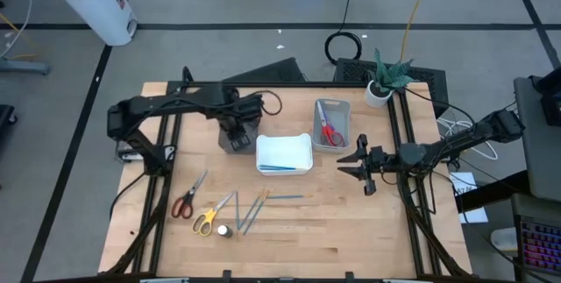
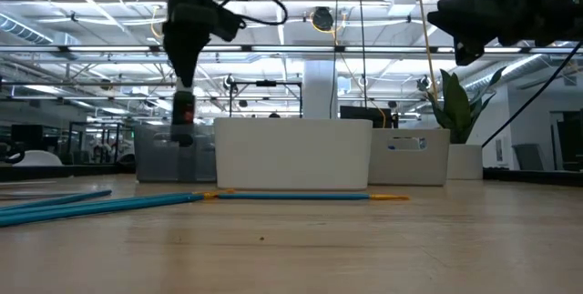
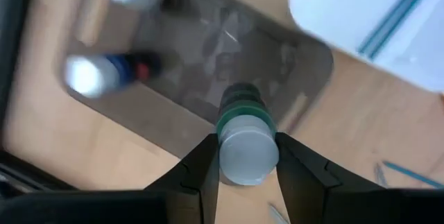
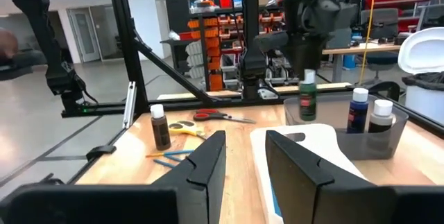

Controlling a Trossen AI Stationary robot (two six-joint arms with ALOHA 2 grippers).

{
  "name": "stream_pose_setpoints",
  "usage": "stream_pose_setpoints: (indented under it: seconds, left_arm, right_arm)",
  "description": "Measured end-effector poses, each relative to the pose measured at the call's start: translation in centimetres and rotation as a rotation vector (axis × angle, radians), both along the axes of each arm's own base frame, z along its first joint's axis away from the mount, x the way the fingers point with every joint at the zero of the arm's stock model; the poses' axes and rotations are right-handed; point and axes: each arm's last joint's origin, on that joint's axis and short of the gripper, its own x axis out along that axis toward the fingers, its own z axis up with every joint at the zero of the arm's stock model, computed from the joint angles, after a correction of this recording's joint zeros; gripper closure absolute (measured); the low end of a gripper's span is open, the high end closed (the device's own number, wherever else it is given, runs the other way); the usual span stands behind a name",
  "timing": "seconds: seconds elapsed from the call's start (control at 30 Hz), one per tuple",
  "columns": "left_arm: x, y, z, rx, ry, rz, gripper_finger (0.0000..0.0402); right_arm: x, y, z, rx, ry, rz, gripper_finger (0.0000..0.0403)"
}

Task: Pick & Place Paint Supplies
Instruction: Put the green paint bottle into the black bin

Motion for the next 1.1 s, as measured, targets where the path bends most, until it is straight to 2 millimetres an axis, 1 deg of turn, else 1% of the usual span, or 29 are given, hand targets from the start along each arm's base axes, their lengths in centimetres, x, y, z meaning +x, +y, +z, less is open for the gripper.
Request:
stream_pose_setpoints:
  seconds: [0.2, 0.37, 0.6, 0.83, 0.9, 1.1]
  left_arm:
    - [-2.3, -0.5, -2.0, -0.019, -0.017, 0.048, 0.0281]
    - [-3.5, -0.2, -3.4, -0.024, -0.019, 0.092, 0.0281]
    - [-3.7, 0.2, -5.6, -0.076, -0.046, 0.104, 0.0281]
    - [-3.9, 0.4, -5.8, -0.07, -0.038, 0.11, 0.0281]
    - [-3.9, 0.4, -5.8, -0.069, -0.037, 0.11, 0.0264]
    - [-3.9, 0.4, -5.8, -0.068, -0.034, 0.105, 0.0167]
  right_arm:
    - [0.0, 0.0, -0.1, -0.008, 0.005, -0.001, 0.031]
    - [0.0, 0.0, -0.1, -0.008, 0.005, -0.001, 0.031]
    - [0.0, 0.0, 0.0, -0.001, 0.004, -0.001, 0.031]
    - [0.0, 0.0, 0.0, -0.001, 0.004, -0.002, 0.031]
    - [0.0, 0.0, 0.0, -0.001, 0.004, -0.002, 0.031]
    - [0.0, 0.0, 0.0, -0.001, 0.005, -0.002, 0.031]
